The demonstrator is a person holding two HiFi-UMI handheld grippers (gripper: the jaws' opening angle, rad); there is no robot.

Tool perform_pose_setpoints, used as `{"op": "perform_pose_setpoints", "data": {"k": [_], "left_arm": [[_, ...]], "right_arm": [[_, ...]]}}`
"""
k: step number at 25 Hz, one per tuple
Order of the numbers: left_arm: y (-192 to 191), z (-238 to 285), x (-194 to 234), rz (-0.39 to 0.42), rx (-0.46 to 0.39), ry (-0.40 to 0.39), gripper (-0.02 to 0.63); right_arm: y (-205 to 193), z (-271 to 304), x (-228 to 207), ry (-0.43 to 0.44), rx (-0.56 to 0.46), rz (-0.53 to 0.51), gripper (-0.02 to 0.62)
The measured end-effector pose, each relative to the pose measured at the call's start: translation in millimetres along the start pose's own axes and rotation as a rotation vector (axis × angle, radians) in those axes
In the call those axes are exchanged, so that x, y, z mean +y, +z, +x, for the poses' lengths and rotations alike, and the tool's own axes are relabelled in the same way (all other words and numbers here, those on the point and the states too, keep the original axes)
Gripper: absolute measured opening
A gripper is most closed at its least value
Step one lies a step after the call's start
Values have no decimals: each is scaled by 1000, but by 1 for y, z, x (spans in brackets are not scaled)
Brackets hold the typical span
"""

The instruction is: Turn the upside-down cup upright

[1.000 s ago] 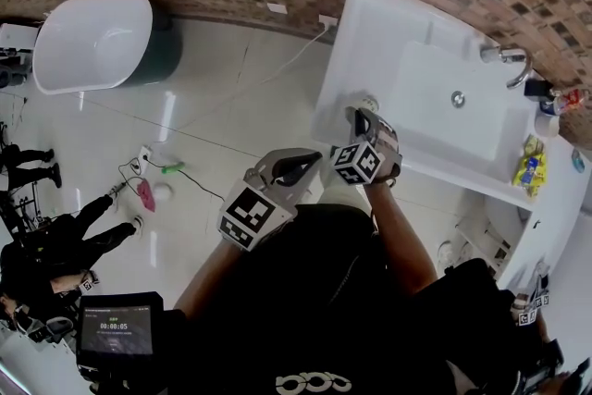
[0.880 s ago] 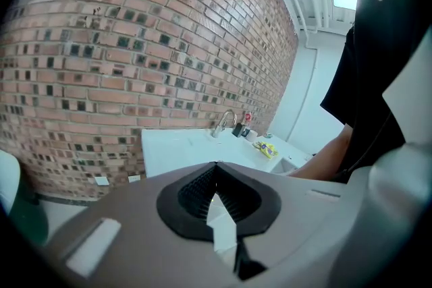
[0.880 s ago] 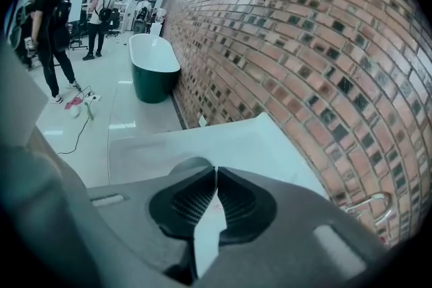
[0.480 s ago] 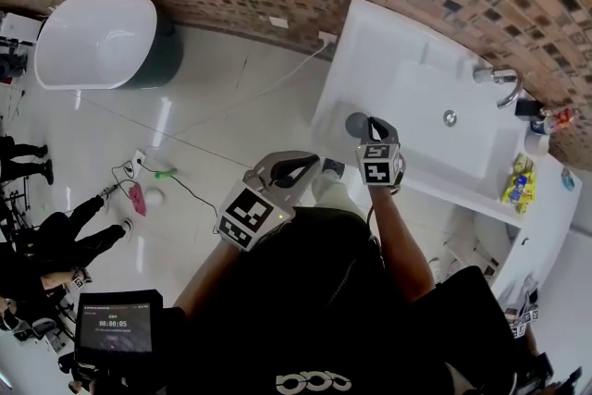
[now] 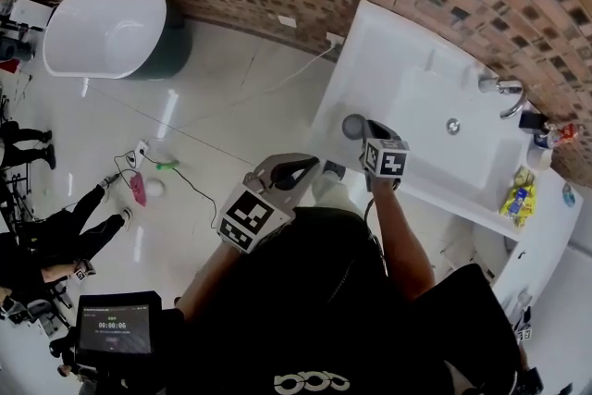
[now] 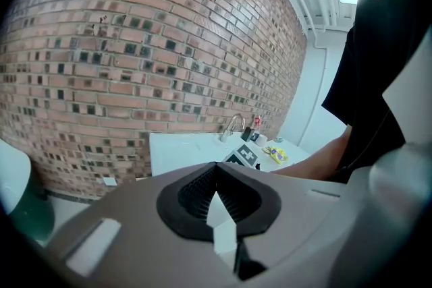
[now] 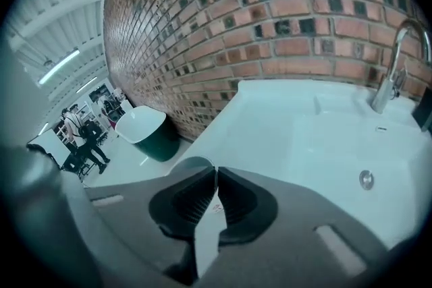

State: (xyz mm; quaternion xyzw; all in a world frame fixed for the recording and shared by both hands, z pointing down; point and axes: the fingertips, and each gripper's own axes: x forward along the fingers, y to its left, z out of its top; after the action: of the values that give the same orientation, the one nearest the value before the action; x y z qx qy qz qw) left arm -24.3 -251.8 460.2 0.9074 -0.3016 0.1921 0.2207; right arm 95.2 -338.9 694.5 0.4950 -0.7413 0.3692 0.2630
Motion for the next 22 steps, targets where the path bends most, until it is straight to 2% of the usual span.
{"op": "perform_pose_setpoints", "data": {"k": [3,9,15,22], "left_arm": [[-1,2,-2,-2,1,11,15],[0,5,-7,-1,-2,19,15],[2,-3,-11,18,-20,12,15],[-10,-30,-24,30,-49,-33,15]], "right_arm": [[-2,3,-1,18,16,7,6],[1,-3,-4,36,15,14,91],[17,-38,-12,4,-74,25,92],[25,-99,9,-51,-209,-40,82]]}}
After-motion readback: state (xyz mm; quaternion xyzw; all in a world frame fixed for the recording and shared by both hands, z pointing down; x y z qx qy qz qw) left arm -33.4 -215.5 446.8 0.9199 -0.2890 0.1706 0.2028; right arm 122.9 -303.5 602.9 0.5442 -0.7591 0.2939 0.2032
